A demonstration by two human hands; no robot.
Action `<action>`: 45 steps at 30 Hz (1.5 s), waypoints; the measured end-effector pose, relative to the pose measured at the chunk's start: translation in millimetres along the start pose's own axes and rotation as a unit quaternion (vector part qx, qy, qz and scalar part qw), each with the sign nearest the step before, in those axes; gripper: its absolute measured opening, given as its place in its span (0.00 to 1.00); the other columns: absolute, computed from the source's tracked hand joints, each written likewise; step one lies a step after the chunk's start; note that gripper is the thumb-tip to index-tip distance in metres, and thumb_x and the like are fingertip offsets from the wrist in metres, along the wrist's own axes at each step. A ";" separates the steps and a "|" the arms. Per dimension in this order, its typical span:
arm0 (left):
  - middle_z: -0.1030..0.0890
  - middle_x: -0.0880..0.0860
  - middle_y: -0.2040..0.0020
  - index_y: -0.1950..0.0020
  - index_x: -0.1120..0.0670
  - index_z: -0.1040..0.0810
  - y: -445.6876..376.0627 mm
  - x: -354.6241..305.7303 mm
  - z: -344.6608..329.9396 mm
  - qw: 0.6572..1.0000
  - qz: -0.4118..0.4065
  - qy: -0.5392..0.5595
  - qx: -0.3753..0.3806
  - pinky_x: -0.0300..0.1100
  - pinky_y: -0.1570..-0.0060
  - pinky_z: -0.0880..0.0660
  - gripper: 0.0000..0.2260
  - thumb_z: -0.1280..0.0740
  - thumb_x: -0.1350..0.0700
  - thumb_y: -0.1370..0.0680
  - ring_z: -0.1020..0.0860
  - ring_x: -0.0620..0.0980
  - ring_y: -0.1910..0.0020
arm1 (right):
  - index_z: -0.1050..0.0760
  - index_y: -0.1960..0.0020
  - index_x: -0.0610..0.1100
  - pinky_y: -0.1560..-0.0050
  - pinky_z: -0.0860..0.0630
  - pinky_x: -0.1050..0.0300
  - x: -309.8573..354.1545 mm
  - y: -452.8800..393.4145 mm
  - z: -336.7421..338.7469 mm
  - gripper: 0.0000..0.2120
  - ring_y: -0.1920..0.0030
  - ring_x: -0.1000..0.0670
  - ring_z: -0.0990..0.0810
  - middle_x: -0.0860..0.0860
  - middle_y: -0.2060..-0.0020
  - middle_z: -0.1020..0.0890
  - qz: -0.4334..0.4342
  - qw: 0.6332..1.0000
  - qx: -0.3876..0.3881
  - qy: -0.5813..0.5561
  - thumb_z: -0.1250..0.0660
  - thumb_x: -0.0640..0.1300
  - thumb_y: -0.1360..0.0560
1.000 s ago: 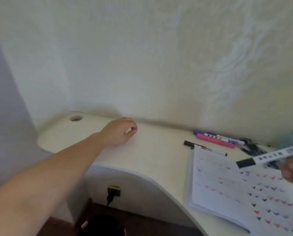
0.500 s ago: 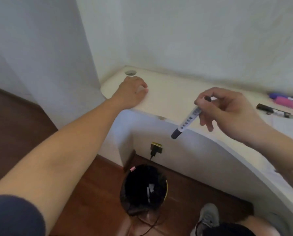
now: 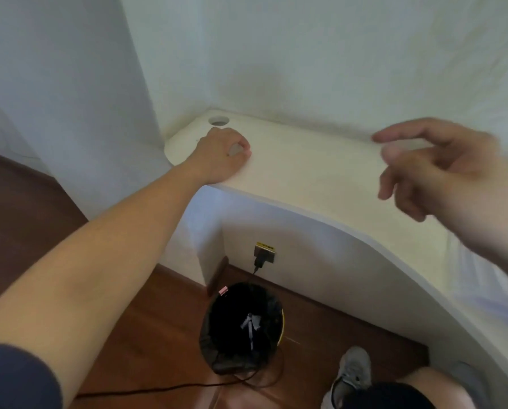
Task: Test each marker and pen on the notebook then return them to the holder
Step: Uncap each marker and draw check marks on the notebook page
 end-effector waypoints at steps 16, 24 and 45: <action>0.19 0.48 0.50 0.48 0.52 0.20 -59.7 -202.6 -51.1 0.977 -0.209 0.042 -0.019 0.42 0.52 0.29 0.08 0.33 0.50 0.22 0.22 0.51 0.51 | 0.20 0.59 0.57 0.80 0.31 0.64 -43.3 113.2 224.4 0.02 0.77 0.50 0.27 0.52 0.71 0.17 -0.212 0.927 -0.234 0.202 0.29 0.52 0.28; 0.23 0.46 0.48 0.44 0.47 0.24 -60.0 -391.3 -117.8 0.907 -0.398 -0.036 0.131 0.46 0.50 0.26 0.08 0.35 0.50 0.23 0.24 0.49 0.47 | 0.26 0.46 0.68 0.58 0.28 0.67 -95.8 124.5 196.0 0.14 0.57 0.62 0.25 0.63 0.59 0.22 -0.215 0.877 0.027 0.428 0.36 0.67 0.30; 0.27 0.46 0.59 0.46 0.49 0.35 -21.1 -461.8 -127.3 0.876 -0.408 -0.129 0.223 0.48 0.59 0.27 0.02 0.44 0.56 0.18 0.26 0.51 0.61 | 0.29 0.47 0.60 0.67 0.24 0.60 -101.8 136.2 247.1 0.24 0.70 0.59 0.22 0.57 0.65 0.17 -0.284 0.887 -0.294 0.215 0.39 0.72 0.37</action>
Point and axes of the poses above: each hand's wrist, its own y-axis away from the middle knuckle, its own z-axis out of the back of the hand, x = y × z, the point moved 5 cm from there along -y, towards the middle knuckle
